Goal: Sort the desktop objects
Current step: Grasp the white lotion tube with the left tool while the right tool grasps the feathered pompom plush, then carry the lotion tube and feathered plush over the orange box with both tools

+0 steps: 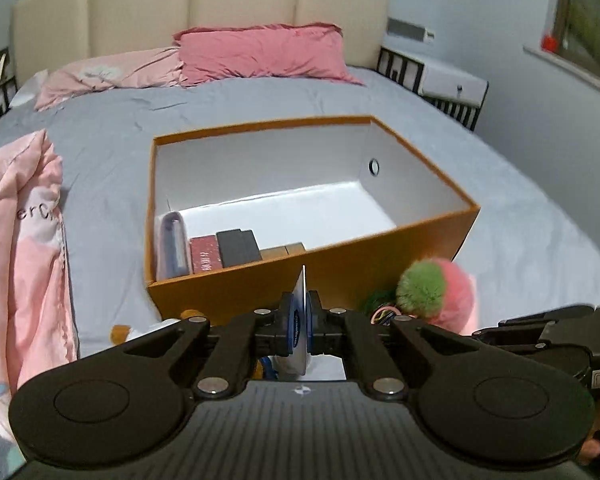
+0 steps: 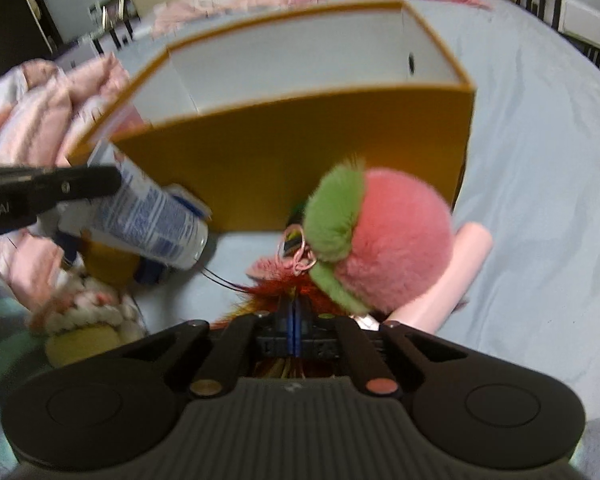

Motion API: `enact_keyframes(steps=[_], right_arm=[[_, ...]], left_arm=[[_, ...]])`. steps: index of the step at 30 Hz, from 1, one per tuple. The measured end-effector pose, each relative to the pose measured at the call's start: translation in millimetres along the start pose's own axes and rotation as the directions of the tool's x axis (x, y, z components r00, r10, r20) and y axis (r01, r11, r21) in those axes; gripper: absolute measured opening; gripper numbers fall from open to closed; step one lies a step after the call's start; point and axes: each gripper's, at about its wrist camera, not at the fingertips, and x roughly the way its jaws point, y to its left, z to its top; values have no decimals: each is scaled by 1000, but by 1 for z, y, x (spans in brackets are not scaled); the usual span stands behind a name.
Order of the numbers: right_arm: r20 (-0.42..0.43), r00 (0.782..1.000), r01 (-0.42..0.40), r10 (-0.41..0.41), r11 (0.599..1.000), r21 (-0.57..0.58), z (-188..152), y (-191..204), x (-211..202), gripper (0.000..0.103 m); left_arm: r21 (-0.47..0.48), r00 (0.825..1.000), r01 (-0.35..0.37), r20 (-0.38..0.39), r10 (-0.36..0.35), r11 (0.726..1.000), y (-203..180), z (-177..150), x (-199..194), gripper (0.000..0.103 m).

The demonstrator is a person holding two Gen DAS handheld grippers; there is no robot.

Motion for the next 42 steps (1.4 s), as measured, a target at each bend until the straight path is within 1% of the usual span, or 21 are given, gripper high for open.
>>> enact_keyframes(steps=[4, 10, 11, 12, 13, 15, 16, 17, 19, 22, 24, 27, 32, 34, 37, 39, 42], right_arm=[[71, 997, -34, 30, 997, 69, 6, -11, -26, 0], [160, 982, -126, 102, 980, 153, 13, -24, -65, 0], [168, 978, -154, 128, 975, 158, 14, -26, -71, 0], [154, 977, -174, 150, 973, 154, 16, -26, -74, 0], [122, 981, -165, 148, 977, 136, 16, -21, -74, 0], [54, 995, -84, 80, 994, 76, 15, -10, -66, 0], [48, 996, -77, 74, 995, 61, 13, -8, -64, 0], [43, 995, -90, 87, 993, 71, 11, -9, -64, 0], [63, 992, -119, 113, 987, 109, 8, -14, -69, 0], [113, 987, -127, 114, 985, 120, 11, -16, -81, 0], [146, 981, -144, 126, 982, 118, 17, -16, -90, 0], [213, 967, -163, 140, 982, 95, 30, -12, -107, 0], [303, 937, -201, 174, 978, 60, 62, -12, -129, 0], [329, 925, -218, 189, 975, 51, 76, -12, -131, 0], [356, 915, -217, 191, 976, 33, 95, -12, -124, 0], [355, 915, -214, 191, 976, 27, 107, -13, -114, 0], [317, 929, -214, 191, 976, 41, 118, -17, -93, 0]], left_arm=[[-80, 998, 56, 31, -54, 995, 9, 9, -21, 6], [-104, 993, 102, 76, -94, 989, 8, 22, -40, 6], [-104, 991, 108, 84, -100, 989, 7, 24, -43, 6], [-107, 991, 113, 90, -104, 988, 6, 26, -44, 5], [-110, 990, 118, 94, -108, 987, 6, 27, -46, 5], [-113, 989, 121, 102, -109, 986, 4, 29, -48, 6], [-110, 988, 119, 107, -108, 987, 4, 29, -49, 6], [-107, 988, 116, 110, -104, 987, 3, 29, -50, 5], [-107, 988, 113, 115, -101, 988, 2, 29, -53, 6], [-111, 987, 119, 119, -106, 987, 3, 30, -55, 6], [-123, 985, 130, 127, -115, 984, 5, 33, -57, 6], [-139, 982, 146, 138, -126, 979, 10, 43, -57, 6], [-166, 983, 151, 131, -130, 974, 17, 69, -48, 6], [-154, 983, 149, 130, -130, 977, 16, 79, -42, 6], [-129, 983, 152, 127, -136, 980, 11, 91, -28, 6], [-108, 985, 141, 117, -128, 984, 6, 96, -16, 5], [-107, 989, 134, 82, -125, 985, 3, 98, 8, 5]])
